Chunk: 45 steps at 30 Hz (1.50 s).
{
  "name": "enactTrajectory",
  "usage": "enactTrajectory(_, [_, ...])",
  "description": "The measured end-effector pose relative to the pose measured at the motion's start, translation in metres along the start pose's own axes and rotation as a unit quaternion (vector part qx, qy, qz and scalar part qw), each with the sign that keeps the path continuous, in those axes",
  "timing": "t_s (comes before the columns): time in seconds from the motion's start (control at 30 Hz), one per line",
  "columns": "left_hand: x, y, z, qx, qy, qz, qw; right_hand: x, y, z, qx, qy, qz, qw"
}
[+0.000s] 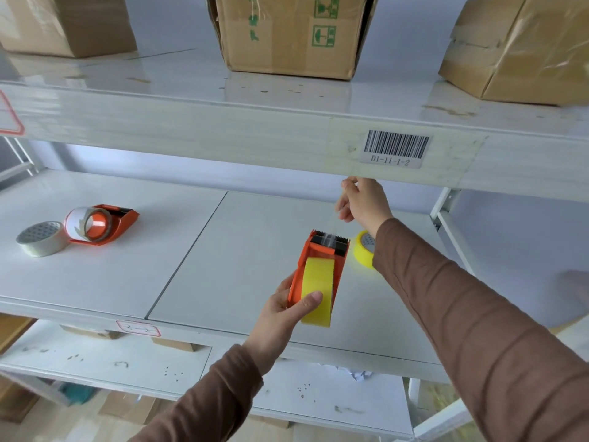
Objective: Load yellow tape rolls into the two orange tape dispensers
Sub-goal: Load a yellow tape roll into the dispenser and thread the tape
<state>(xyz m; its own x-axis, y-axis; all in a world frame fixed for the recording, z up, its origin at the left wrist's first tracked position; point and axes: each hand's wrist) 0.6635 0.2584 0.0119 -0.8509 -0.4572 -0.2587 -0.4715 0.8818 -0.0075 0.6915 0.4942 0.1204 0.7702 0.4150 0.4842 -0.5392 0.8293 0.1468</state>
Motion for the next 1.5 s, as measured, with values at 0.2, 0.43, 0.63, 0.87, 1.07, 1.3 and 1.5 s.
enactTrajectory(0.2, [0.000,-0.001,0.000,-0.017,0.052,0.002,0.999,-0.007,0.009,-0.002,-0.021,0.043,0.021,0.999])
enactTrajectory(0.43, [0.011,0.000,0.005,-0.048,0.091,0.021,0.994,-0.004,0.013,-0.009,-0.058,0.092,-0.009,0.994])
enactTrajectory(0.63, [0.007,0.001,0.016,-0.039,0.117,-0.014,0.992,-0.004,0.014,-0.013,-0.063,0.094,-0.020,0.993])
enactTrajectory(0.87, [0.010,0.005,0.014,-0.062,0.105,0.041,0.992,0.003,0.018,-0.020,-0.084,0.118,-0.029,0.989])
enactTrajectory(1.07, [0.015,0.006,0.009,-0.085,0.149,0.050,0.984,0.004,0.024,-0.021,-0.067,0.122,-0.062,0.988])
enactTrajectory(1.3, [0.010,0.006,0.001,-0.114,0.188,-0.085,0.972,0.000,0.025,-0.016,-0.072,0.153,-0.043,0.985])
enactTrajectory(1.5, [0.013,-0.003,0.001,-0.077,0.124,0.014,0.989,-0.002,0.021,-0.004,-0.036,0.131,-0.005,0.991])
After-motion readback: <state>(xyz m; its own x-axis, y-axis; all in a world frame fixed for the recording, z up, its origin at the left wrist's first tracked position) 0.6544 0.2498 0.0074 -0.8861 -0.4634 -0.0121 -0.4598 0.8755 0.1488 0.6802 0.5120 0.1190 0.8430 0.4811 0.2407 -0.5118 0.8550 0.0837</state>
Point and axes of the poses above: each hand's wrist, its own y-axis towards the middle knuckle, its own x-axis out of the back of the hand, z = x × y, and after that the axes turned 2 degrees about -x, right-handed
